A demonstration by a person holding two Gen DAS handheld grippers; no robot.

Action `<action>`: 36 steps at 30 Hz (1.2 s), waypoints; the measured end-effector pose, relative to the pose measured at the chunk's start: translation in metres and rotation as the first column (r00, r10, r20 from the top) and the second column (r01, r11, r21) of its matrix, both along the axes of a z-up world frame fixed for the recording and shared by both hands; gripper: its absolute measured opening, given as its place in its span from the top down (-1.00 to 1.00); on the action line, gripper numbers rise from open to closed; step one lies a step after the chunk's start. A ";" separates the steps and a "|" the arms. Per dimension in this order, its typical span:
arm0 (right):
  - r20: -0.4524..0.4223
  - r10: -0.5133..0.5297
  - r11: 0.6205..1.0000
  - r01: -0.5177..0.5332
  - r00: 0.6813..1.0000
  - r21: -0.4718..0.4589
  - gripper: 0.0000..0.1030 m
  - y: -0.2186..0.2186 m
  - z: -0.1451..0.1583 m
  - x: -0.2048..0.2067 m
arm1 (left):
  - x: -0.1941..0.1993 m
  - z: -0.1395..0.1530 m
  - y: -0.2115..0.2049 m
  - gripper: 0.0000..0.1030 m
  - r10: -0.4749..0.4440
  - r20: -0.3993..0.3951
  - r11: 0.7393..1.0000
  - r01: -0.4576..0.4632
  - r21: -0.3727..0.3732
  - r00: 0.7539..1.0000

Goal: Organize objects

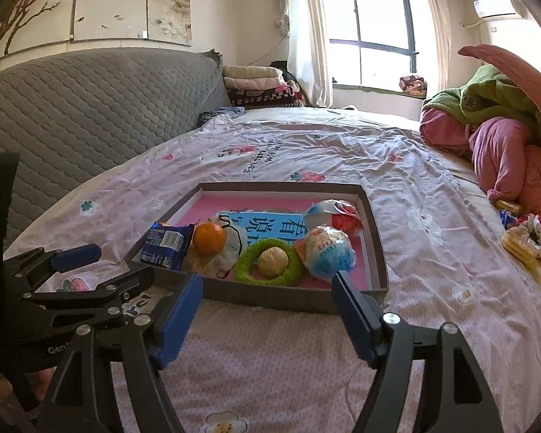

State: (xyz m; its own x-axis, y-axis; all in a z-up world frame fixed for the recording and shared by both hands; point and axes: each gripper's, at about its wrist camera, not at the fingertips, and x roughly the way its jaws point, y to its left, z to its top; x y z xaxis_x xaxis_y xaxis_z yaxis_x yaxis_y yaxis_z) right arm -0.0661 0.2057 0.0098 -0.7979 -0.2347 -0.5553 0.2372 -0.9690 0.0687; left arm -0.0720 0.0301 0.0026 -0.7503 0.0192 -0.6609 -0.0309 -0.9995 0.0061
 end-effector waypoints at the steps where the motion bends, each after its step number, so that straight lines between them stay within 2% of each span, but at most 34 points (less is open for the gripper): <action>1: 0.002 -0.001 1.000 0.001 1.000 -0.004 -0.48 0.000 -0.001 0.002 | 0.002 0.000 0.000 -0.52 0.000 -0.003 1.000 0.000 0.002 1.000; 20: 0.012 -0.057 0.998 0.057 0.998 -0.009 -0.48 0.005 -0.006 0.030 | 0.032 -0.004 0.004 -0.52 -0.007 -0.008 1.000 0.007 0.022 1.000; 36: 0.056 -0.064 0.998 0.065 0.996 -0.008 -0.48 0.008 -0.033 0.038 | 0.035 -0.033 -0.008 -0.52 0.021 0.053 0.997 -0.025 0.072 0.998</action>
